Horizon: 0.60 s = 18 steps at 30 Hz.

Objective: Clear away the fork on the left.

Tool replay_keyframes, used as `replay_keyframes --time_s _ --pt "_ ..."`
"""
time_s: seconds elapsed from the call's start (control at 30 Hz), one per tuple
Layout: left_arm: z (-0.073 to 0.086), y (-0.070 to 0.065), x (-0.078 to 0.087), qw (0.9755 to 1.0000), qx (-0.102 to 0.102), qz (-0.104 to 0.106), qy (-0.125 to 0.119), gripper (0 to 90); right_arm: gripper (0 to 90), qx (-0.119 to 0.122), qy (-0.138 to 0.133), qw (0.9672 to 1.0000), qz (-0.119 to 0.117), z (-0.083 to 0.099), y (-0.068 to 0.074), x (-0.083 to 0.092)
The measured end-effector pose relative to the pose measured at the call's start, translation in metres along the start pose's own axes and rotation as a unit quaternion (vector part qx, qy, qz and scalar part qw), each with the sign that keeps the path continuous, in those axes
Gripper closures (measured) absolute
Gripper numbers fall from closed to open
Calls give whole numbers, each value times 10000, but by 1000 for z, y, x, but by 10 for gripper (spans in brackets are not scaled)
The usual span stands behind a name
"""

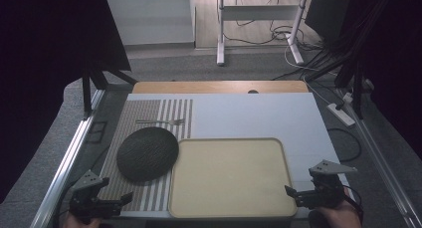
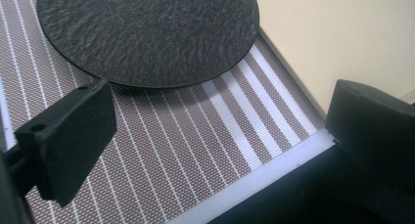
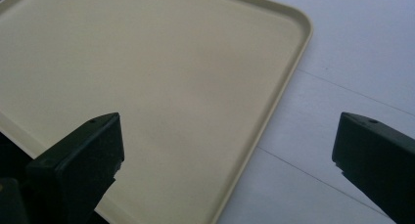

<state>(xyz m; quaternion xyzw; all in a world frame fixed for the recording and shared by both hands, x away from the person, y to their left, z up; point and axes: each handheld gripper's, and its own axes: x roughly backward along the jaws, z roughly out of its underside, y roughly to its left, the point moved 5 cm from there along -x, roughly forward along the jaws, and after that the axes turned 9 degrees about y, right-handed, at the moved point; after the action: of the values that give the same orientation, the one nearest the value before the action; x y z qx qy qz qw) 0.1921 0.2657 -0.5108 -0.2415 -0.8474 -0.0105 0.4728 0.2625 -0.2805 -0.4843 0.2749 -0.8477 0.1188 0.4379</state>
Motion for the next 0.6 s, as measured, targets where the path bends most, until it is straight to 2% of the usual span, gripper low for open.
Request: replay_keyframes --time_s 0.1,0.4,0.6 --pt "-3 1 -1 10000 -16 87 -8 0 0 80 26 10000 44 0 1 0" --pt "-9 1 -8 9994 -341 -34 93 0 0 108 33 9999 47 0 2 -1" --pt "-13 5 -10 9992 -409 -6 24 0 0 142 63 9999 76 0 3 -1"
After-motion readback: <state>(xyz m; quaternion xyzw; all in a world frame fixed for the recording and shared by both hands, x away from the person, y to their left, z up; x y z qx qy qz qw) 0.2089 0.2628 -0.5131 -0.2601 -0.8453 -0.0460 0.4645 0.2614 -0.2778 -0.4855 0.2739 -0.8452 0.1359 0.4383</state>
